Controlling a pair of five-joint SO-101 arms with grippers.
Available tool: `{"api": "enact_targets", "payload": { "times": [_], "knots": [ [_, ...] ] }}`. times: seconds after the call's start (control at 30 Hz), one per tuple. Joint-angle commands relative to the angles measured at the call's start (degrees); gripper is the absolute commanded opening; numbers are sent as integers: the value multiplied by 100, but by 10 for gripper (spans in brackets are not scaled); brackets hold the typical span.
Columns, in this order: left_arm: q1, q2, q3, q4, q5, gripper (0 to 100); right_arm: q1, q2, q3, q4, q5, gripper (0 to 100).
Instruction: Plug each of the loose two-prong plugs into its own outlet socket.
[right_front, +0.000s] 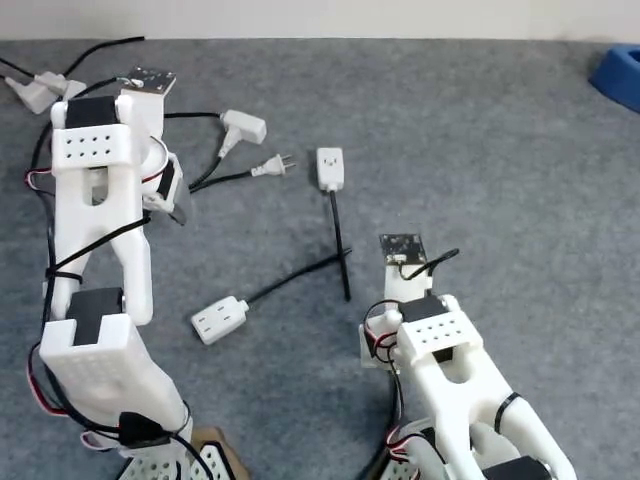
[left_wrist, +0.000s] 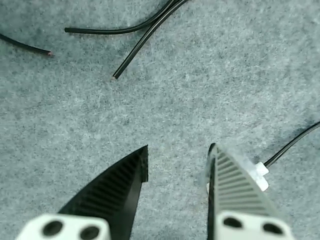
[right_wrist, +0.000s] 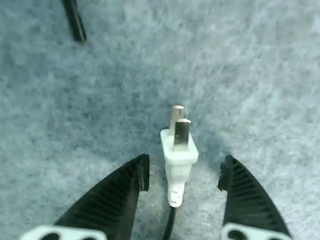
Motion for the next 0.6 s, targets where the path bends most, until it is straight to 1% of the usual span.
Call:
{"api": "enact_targets", "payload": {
  "times": [0.0, 0.13, 0.27, 0.57],
  "knots": [
    [-57, -110, -207, 44, 35, 209, -180, -31, 40, -66, -62, 224],
    [-57, -110, -207, 35, 26, 210, -365, -31, 75, -48, -62, 224],
    [-66, -110, -215, 9, 26, 210, -365, -31, 13, 382, -62, 224],
    [-66, -110, -215, 26, 26, 210, -365, -31, 13, 382, -62, 224]
  ]
}}
